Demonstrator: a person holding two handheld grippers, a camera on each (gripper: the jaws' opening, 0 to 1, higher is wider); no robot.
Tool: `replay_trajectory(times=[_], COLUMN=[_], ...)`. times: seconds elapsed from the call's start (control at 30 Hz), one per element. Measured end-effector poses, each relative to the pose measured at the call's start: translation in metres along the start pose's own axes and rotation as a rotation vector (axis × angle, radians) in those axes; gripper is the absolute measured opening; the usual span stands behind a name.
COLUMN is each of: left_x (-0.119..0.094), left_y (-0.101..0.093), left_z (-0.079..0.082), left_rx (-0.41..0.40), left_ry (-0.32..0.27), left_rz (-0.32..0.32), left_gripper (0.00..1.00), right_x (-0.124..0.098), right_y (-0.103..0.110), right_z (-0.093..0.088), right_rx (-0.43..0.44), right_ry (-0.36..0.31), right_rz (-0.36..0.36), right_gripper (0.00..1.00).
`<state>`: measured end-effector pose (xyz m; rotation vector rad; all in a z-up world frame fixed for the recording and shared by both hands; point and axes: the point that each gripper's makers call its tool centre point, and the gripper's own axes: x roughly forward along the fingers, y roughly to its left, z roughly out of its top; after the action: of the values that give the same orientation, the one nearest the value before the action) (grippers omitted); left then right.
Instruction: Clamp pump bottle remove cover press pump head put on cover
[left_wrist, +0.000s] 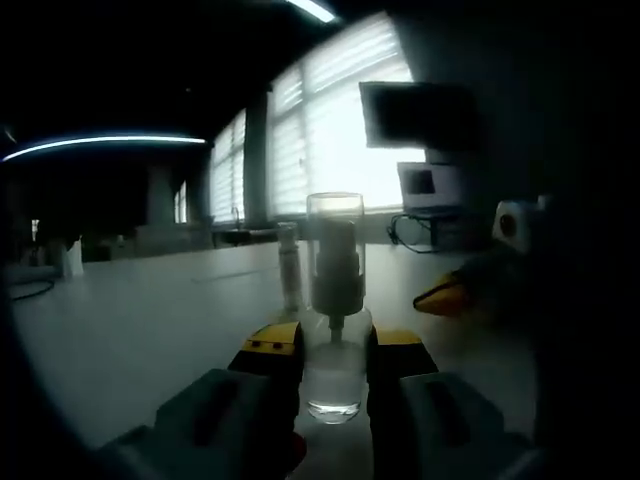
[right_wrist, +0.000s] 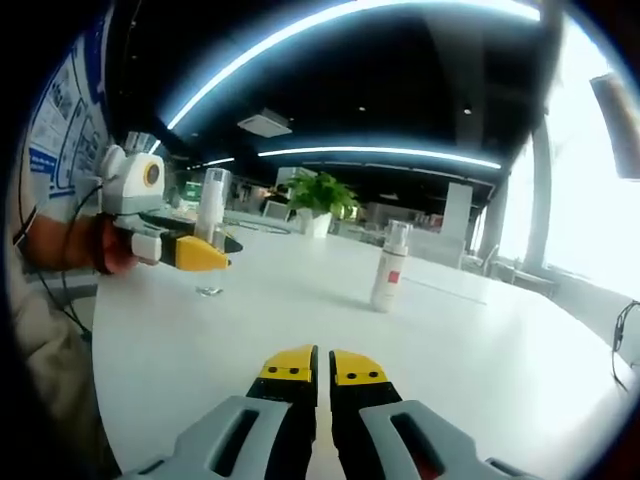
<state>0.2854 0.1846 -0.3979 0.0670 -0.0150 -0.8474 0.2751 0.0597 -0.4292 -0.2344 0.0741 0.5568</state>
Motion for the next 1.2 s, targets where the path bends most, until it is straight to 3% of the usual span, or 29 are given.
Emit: replay_trajectory(times=[0.4,0.73,0.87,1.2], left_x=[-0.002,0.000,0.000,0.001], left_y=[-0.001,0.000,-0.008,-0.002], left_z=[-0.004,-0.011,-0.012,-0.014], left_rx=[-0.014,-0.034,-0.024,-0.037], left_ry=[0.002,0.022,0.034,0.030], left_rz=[0.002,-0.004,-0.026,-0.017], left_gripper=[0.16,0.16,0.16,0.16], right_x=[-0.001,0.000,0.000,0.000], right_y=[0.004,0.003,0.004,0.004], right_z=[0.005,0.003,0.003,0.001], right_rx=[-0.018,-0.008,-0.011,-0.020], right_ry=[-0.034,-0.023,-0.018,-0.010], right_rz=[0.028,0.025,0.023,0.019], right_gripper=[0.00,0.00,0.00,0.00])
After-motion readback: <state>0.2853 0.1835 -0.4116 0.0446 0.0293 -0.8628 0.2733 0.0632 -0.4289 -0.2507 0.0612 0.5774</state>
